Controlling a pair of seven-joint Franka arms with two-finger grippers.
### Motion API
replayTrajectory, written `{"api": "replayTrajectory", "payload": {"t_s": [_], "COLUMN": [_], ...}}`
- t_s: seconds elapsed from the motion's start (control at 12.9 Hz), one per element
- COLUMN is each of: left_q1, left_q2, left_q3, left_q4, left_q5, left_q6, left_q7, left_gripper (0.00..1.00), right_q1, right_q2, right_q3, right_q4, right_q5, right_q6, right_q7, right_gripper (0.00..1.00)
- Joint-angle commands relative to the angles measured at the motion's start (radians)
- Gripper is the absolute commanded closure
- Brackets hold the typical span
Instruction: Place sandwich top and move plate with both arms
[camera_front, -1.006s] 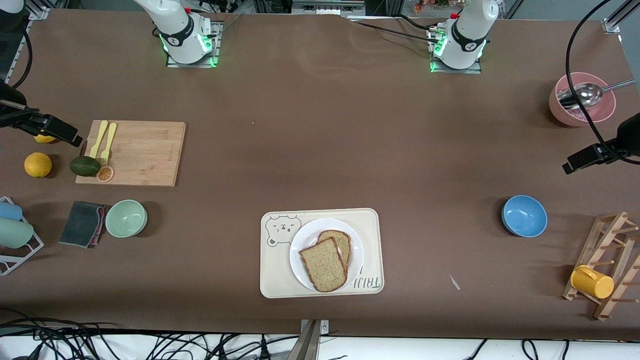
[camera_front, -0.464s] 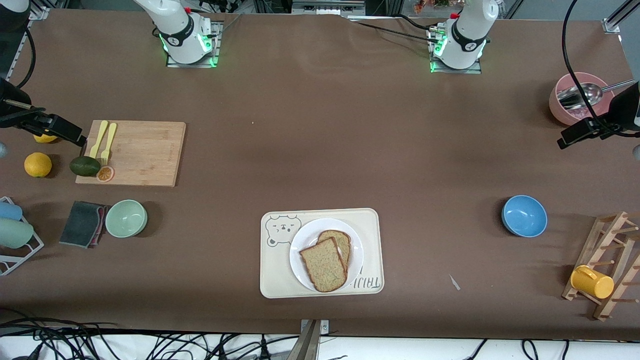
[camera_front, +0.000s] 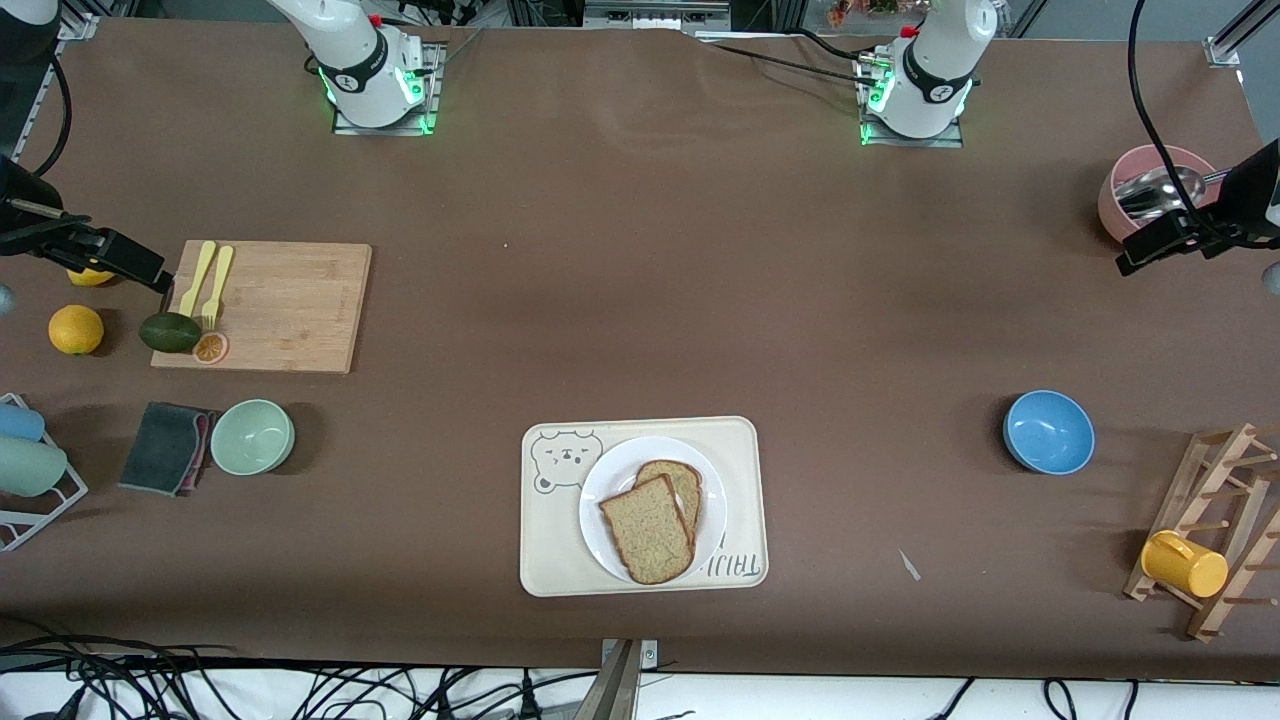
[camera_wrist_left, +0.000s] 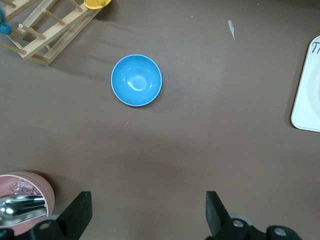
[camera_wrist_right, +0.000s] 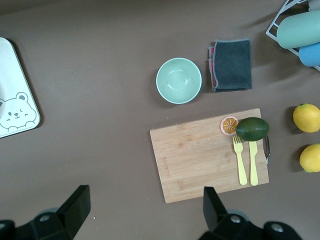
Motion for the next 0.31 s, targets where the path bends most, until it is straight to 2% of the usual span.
{"api": "replayTrajectory", "payload": {"t_s": [0.0, 0.23], "left_q1": [0.008, 0.008], "left_q2": [-0.035, -0.03], "left_q3": [-0.014, -0.014], "left_q4": [-0.036, -0.034], "left_q5": [0.022, 0.019], "left_q6": [0.005, 0.02], "left_q7": [0.019, 0.019], "left_gripper": [0.0, 0.0], "right_q1": [0.0, 0.0], "right_q2": [0.003, 0.003], "right_q3": [-0.002, -0.002], "right_q4": [0.019, 0.019], "right_q5": [0.014, 0.014], "right_q6": [-0.017, -0.017], "right_q7": [0.009, -0.002], "right_gripper": [0.0, 0.0]}}
